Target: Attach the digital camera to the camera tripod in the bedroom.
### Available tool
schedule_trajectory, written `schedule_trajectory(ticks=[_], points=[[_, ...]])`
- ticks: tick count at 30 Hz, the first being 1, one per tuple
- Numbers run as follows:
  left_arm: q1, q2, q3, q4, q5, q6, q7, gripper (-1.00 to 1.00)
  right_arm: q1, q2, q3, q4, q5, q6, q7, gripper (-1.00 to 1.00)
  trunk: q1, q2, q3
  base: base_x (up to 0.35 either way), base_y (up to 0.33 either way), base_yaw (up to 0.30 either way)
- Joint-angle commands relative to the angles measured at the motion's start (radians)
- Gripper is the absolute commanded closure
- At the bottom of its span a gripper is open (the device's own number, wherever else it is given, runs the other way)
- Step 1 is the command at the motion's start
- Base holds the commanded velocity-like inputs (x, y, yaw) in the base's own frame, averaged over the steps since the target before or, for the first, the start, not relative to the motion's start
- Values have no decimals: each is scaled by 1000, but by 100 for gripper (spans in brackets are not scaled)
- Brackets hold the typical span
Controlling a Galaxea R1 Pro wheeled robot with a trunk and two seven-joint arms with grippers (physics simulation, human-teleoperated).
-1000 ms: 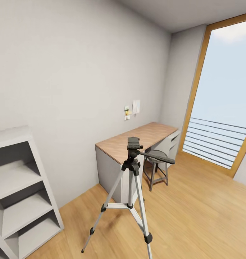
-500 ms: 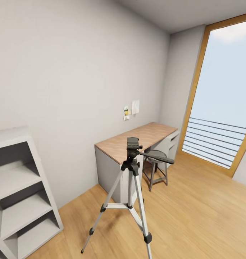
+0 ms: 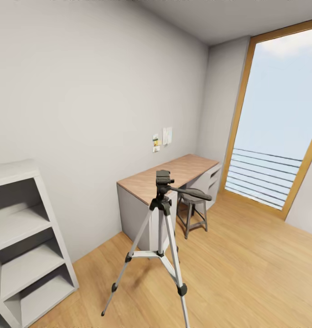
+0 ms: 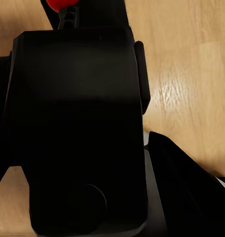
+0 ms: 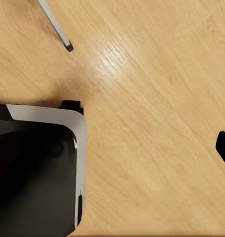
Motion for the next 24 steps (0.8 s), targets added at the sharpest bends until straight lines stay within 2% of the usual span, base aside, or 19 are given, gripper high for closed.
schedule_trajectory(ticks=[1, 6, 14, 24], points=[[0, 0, -9, 0, 5, 1, 3, 100, -1, 0, 3, 3, 6, -3, 2, -100, 0, -1, 0, -65, 0, -2], [0, 0, -9, 1, 5, 1, 3, 100, -1, 1, 3, 3, 6, -3, 3, -100, 0, -1, 0, -66, 0, -1], [0, 0, -9, 0, 5, 1, 4, 100, -1, 1, 3, 3, 6, -2, 4, -100, 0, -1, 0, -193, 0, 0], [0, 1, -9, 0, 5, 1, 4, 100, -2, -3, 3, 3, 9, -4, 2, -100, 0, -1, -5, -24, 0, -15]])
